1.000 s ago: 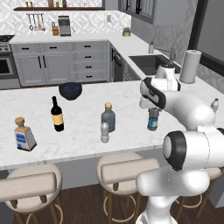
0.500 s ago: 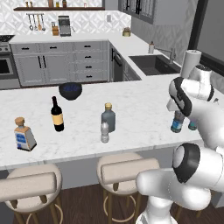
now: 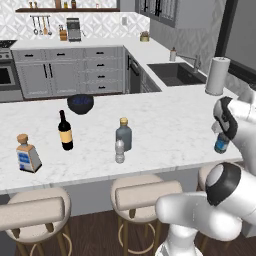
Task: Move the plastic bottles in the middle to the plastics group, and the glass bottles in the middle to the glass group.
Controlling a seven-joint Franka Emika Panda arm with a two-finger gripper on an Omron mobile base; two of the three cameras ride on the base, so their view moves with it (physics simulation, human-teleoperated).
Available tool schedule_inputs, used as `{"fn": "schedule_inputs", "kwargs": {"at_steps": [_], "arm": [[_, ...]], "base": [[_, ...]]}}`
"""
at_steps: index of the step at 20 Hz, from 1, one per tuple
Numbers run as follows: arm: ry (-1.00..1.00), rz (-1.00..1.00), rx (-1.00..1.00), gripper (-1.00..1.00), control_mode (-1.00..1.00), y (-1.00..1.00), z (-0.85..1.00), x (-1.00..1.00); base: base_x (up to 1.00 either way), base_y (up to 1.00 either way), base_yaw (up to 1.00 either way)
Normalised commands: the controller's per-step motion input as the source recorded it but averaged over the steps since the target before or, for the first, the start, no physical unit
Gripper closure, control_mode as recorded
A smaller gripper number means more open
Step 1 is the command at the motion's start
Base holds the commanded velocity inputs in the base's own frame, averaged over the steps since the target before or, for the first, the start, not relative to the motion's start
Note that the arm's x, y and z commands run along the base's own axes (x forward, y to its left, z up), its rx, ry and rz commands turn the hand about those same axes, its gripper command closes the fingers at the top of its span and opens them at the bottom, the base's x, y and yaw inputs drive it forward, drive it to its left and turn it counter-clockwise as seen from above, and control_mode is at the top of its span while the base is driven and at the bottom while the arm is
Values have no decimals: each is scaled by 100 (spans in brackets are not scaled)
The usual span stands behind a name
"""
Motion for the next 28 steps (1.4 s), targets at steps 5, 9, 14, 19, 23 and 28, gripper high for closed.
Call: {"fn": "schedule_inputs", "kwargs": {"at_steps": [5,9,14,19,23,28], "arm": [[0,0,-4,100,-100,-94,10,10],[-1,0,0,100,-100,-64,15,-20],[-4,0,1,100,-100,-45,1,-28],[-11,3,0,100,-100,-24,-9,18],[-3,7,0,100,-100,-8,-1,30],[7,4,0,100,-100,-2,0,12]], "base": [[0,0,0],[0,0,0],[0,0,0],[0,0,0],[0,0,0],[0,0,0]]}}
